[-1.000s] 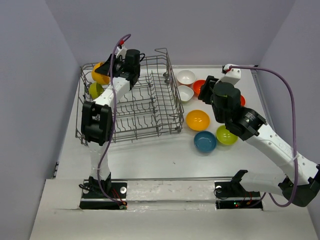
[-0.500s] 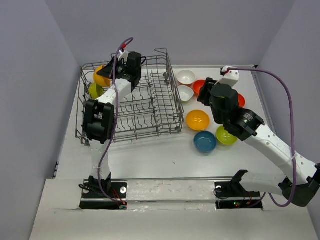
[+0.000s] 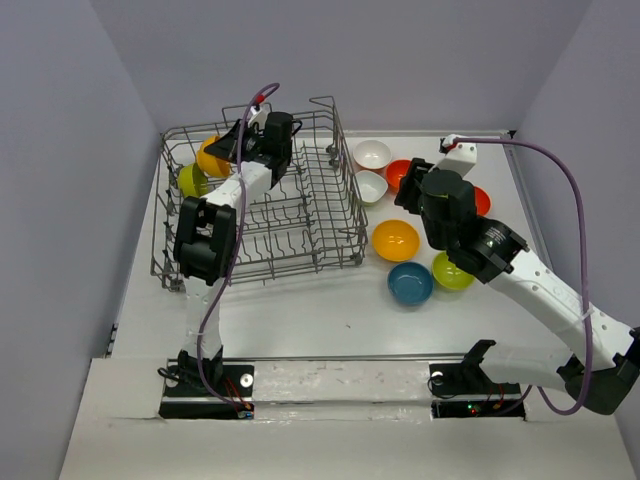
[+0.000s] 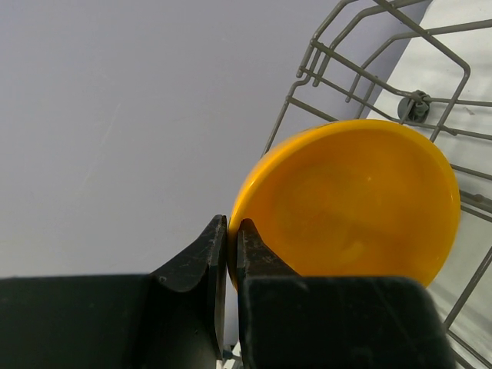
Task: Load the bowls into the dish rack
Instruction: Insert the bowl into the dish rack.
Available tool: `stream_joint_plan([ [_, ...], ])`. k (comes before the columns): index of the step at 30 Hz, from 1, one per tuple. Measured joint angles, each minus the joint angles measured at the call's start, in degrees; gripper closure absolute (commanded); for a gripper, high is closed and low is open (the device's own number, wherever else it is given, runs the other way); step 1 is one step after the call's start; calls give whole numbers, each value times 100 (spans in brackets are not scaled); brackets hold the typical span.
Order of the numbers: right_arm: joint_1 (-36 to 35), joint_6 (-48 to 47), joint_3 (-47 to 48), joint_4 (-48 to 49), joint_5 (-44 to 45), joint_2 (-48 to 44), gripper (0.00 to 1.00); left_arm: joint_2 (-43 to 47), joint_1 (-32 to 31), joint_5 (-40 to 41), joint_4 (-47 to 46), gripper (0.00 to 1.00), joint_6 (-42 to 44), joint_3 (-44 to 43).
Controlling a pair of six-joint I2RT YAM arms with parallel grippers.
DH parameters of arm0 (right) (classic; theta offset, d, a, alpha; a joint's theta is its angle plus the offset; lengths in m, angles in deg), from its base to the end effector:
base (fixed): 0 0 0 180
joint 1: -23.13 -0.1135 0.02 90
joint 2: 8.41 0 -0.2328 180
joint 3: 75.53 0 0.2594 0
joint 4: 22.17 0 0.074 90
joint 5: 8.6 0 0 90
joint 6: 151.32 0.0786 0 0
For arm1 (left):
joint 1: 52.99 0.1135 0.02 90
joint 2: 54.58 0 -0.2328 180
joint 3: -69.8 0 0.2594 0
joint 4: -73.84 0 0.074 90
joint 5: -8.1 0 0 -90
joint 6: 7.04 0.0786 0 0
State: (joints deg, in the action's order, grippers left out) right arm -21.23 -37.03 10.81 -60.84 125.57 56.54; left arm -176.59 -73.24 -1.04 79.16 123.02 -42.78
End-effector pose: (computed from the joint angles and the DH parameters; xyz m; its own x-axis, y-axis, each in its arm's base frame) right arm 0.2438 0.1618 0.3803 -0.2042 0.2130 -0.9555 0.0638 0.9769 0.2041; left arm 0.4799 -0.0943 0.2464 -0.7239 0.3760 -0.5784 -0.4898 0.3103 0.8148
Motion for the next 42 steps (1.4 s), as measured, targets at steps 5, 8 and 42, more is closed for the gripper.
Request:
stream_joint_plan([
  [5,0,13,-2,0,0,-2,43,0,4,28,-120,100,96,26],
  [8,0,13,-9,0,-2,-2,43,0,11,50,-345,100,234,111],
  [42,0,13,-72,7,-48,-4,43,-205,83,66,-975,100,741,310],
])
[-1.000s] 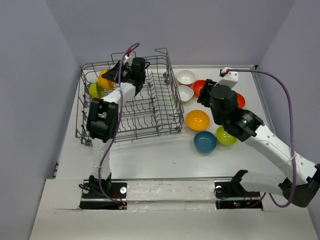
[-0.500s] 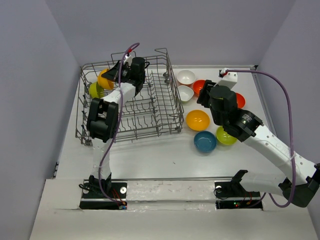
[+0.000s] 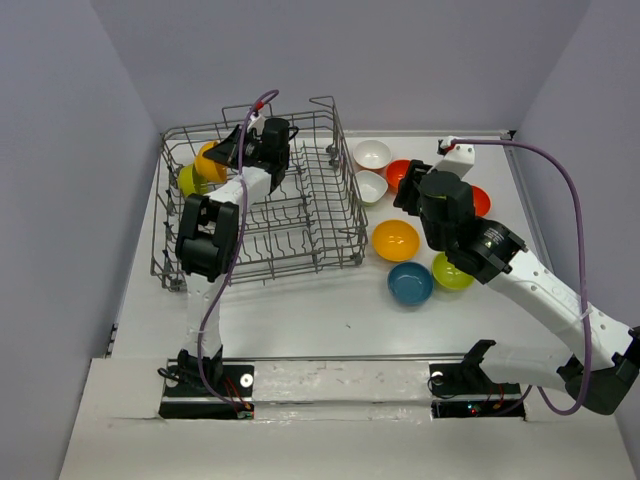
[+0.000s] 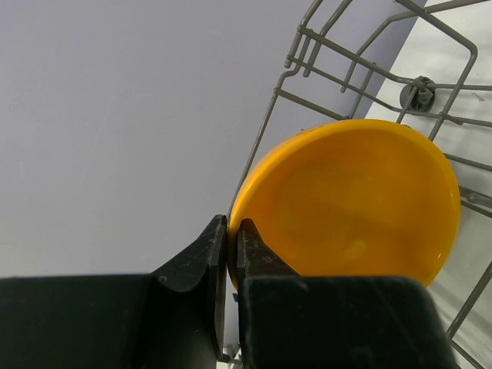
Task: Load the bowls into the dish rack
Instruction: Insert the bowl into the dish rack.
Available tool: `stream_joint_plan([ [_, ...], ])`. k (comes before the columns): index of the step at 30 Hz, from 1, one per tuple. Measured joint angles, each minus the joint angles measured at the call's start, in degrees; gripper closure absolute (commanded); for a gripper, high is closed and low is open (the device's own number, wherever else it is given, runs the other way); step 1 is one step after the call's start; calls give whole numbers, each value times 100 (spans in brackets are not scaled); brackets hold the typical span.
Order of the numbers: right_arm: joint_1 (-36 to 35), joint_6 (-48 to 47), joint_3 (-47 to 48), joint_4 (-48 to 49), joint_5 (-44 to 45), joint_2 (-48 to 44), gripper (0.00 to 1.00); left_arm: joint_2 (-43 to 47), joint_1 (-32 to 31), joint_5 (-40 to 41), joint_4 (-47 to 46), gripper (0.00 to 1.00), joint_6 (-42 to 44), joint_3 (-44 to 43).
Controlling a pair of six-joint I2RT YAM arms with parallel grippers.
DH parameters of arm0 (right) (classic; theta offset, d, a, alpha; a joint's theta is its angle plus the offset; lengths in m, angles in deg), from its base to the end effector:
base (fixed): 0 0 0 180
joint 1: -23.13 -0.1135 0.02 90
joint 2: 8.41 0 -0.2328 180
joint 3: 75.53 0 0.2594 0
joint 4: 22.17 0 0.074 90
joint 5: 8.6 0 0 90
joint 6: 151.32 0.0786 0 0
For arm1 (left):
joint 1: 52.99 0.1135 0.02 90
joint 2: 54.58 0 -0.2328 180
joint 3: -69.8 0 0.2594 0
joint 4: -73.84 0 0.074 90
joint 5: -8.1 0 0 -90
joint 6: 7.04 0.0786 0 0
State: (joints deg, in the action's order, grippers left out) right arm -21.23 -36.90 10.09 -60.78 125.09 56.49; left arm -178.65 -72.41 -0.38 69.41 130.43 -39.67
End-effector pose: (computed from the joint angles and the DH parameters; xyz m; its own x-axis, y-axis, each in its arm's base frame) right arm 0.2441 0.1628 0.3759 -0.2147 0.2082 -0.9542 0.0584 0.9780 0.2002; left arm 0.4839 -0.0882 0.2258 -0.7530 0.3807 -0.5367 -0.4648 0.2696 0.8434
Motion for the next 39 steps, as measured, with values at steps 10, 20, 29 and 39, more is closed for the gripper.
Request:
stream_joint_plan([
  [10,0,2,-9,0,0,0,43,-70,4,7,0,100,0,0],
  [20,0,2,-11,2,0,0,42,-72,4,7,0,98,0,0],
  [29,0,2,-11,2,0,0,42,-87,0,11,0,96,0,0],
  [39,0,0,-85,20,0,0,42,-155,-46,33,-11,92,0,-2],
])
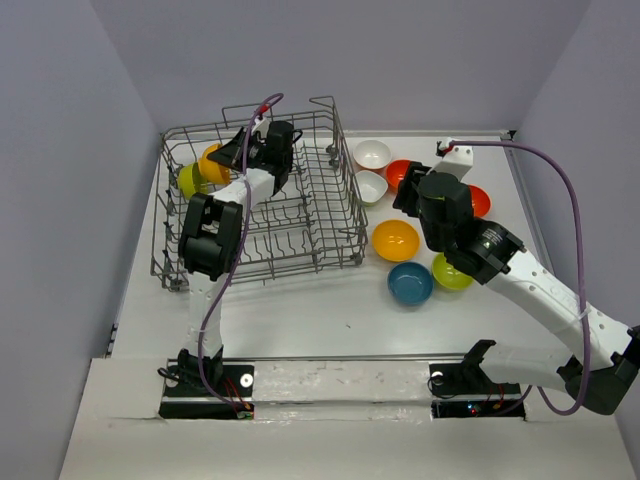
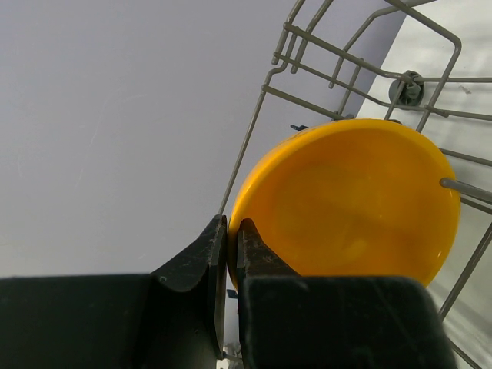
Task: Load the bowls into the dish rack
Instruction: Insert the bowl into the dish rack.
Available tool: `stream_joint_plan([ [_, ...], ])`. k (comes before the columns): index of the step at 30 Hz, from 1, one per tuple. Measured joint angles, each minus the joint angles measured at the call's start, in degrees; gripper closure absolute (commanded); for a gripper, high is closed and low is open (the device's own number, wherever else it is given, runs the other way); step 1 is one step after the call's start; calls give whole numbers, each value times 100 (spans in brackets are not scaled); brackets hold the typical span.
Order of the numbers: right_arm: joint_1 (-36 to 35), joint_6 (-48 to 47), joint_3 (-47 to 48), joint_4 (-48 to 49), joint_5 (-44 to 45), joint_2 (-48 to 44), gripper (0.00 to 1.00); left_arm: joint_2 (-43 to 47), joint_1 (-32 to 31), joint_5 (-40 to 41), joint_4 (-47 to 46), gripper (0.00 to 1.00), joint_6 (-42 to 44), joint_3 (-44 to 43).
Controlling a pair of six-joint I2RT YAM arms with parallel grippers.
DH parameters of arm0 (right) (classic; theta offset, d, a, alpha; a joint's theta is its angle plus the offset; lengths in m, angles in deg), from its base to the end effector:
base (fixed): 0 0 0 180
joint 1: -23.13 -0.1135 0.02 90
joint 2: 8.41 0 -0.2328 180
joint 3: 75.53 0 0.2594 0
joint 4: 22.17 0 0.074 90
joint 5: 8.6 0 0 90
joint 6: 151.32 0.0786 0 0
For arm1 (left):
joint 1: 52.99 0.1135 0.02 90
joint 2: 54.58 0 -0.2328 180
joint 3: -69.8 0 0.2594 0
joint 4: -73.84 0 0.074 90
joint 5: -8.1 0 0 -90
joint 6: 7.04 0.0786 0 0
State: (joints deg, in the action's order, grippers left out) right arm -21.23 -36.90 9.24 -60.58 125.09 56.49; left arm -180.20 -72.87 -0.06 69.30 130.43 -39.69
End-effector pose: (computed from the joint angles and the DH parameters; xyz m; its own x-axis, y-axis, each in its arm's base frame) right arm 0.2448 0.1634 0.3709 -0.2224 0.2006 -0.9541 0.0600 0.9796 0.1920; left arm 0.4856 -0.0928 0.2136 -0.7642 0.3875 -0.5156 -0.4446 0.2628 0.8563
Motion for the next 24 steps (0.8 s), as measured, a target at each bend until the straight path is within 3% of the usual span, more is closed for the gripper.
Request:
stream_joint_plan([
  [18,0,0,0,2,0,-2,42,-72,-26,46,-42,81,7,0],
  [24,0,0,0,2,0,-2,42,-129,-59,57,-57,73,9,-2],
])
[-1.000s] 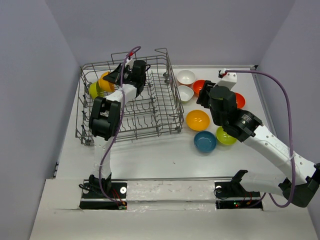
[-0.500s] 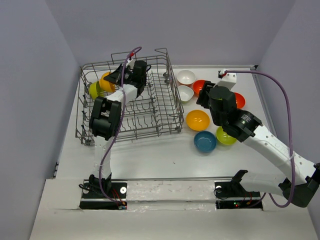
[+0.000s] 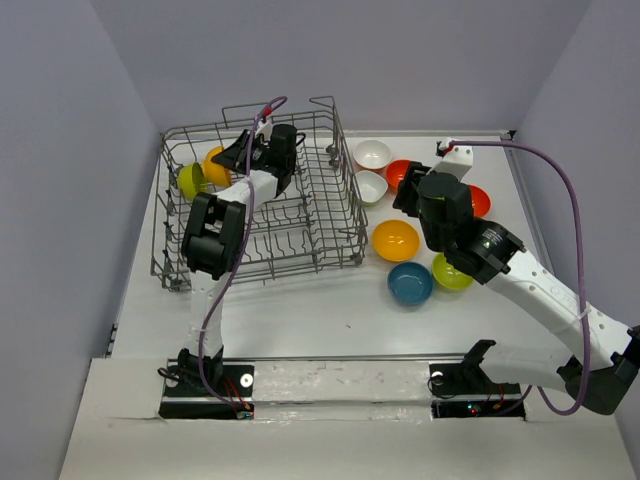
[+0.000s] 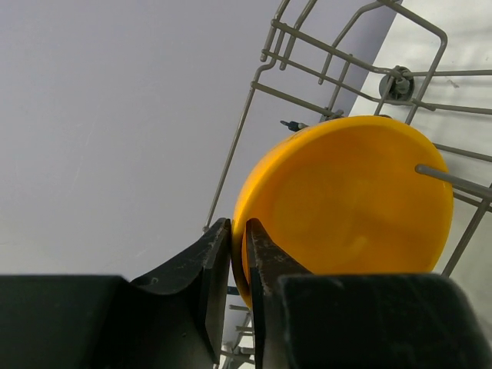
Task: Load the bowls into the dish rack
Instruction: Insert the bowl into the dish rack.
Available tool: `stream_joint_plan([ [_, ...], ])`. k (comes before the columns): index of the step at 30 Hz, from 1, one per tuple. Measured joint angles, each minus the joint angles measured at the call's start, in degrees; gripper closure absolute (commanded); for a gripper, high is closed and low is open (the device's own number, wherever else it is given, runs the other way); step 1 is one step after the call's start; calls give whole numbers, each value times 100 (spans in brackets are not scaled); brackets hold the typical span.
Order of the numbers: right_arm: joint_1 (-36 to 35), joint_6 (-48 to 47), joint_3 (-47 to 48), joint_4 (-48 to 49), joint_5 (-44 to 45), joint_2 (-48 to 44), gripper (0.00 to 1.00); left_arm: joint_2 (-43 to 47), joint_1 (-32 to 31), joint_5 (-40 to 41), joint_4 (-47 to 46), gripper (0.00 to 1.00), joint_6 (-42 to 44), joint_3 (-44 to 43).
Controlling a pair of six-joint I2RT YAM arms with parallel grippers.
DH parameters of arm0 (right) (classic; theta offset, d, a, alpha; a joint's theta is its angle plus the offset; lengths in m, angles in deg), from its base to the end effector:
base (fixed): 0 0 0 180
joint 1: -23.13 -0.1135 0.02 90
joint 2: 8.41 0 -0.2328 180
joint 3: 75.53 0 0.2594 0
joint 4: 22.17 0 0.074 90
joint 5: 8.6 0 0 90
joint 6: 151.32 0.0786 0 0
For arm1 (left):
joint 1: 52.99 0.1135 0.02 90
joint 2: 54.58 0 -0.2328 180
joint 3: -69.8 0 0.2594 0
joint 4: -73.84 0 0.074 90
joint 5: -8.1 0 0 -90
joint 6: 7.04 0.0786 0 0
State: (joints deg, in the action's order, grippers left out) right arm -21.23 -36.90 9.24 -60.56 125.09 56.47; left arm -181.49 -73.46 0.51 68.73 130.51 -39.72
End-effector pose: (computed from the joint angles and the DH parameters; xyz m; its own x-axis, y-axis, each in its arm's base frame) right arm 0.2447 0.1634 0.3710 -0.2220 0.2011 -0.9541 0.0599 0.9795 0.1925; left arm 0.4861 -0.0983 0.2042 -0.7699 0.3914 -0.5039 -0.4342 0.2573 0.8633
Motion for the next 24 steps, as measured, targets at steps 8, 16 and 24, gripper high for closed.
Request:
stream_joint_plan([
  [8,0,0,0,0,-2,0,42,-114,-7,-28,-2,67,-2,0],
  [16,0,0,0,0,-4,0,42,-173,-7,-76,0,63,-4,0],
  [24,0,0,0,0,-17,0,42,-173,-7,-76,0,60,-2,0],
])
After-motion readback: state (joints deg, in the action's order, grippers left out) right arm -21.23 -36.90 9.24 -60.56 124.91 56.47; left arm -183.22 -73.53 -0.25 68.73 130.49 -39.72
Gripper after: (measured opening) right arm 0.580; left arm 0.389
